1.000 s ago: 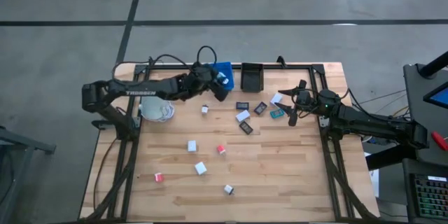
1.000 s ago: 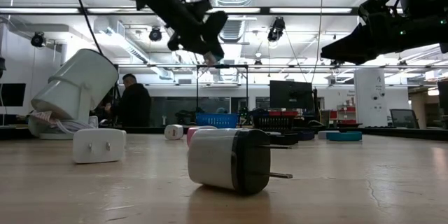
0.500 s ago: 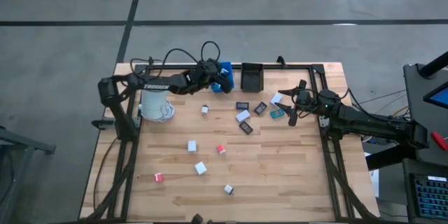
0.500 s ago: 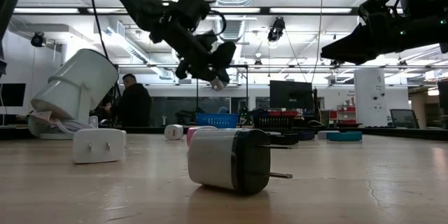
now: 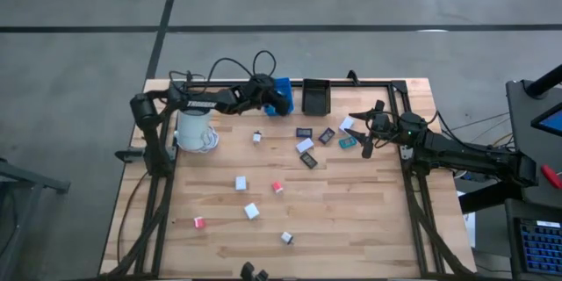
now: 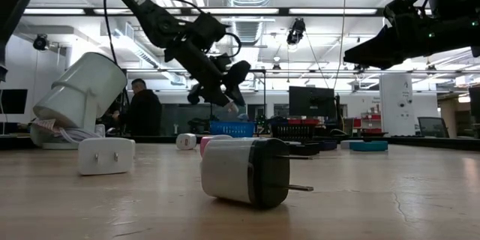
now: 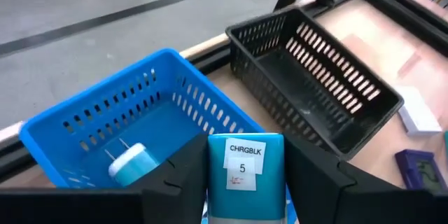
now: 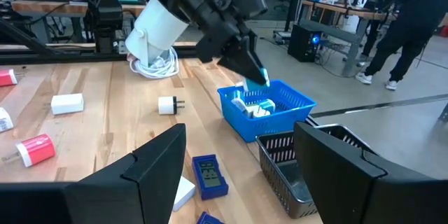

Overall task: Pick & Place Office items
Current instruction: Put the big blue adapter into the blue basket

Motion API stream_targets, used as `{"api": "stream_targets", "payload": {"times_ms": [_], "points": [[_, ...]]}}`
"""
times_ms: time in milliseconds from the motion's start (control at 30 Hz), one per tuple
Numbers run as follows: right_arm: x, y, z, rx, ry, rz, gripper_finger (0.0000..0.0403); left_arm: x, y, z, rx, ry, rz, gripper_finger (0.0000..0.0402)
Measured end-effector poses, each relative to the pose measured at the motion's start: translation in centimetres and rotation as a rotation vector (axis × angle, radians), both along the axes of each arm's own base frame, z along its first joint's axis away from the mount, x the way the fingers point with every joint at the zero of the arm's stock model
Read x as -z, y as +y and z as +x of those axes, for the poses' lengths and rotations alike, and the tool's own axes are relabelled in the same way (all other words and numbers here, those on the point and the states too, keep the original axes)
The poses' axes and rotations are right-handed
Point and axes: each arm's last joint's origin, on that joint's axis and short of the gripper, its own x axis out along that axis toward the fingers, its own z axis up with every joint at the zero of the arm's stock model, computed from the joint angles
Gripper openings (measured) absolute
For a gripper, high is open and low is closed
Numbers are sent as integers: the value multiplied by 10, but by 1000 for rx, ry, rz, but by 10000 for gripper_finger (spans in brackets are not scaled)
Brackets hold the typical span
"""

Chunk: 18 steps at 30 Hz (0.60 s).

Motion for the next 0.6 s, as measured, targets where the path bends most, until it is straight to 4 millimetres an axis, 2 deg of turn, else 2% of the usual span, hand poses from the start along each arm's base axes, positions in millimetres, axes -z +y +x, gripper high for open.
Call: {"api": "stream_targets", "payload": {"times_ms": [400,600], "points": [[0,0,0,0,0,0,256,15,-1,0,-5,47,-61,163],[0,0,0,0,0,0,256,16,-1,0,-5,50,-62,163]]}}
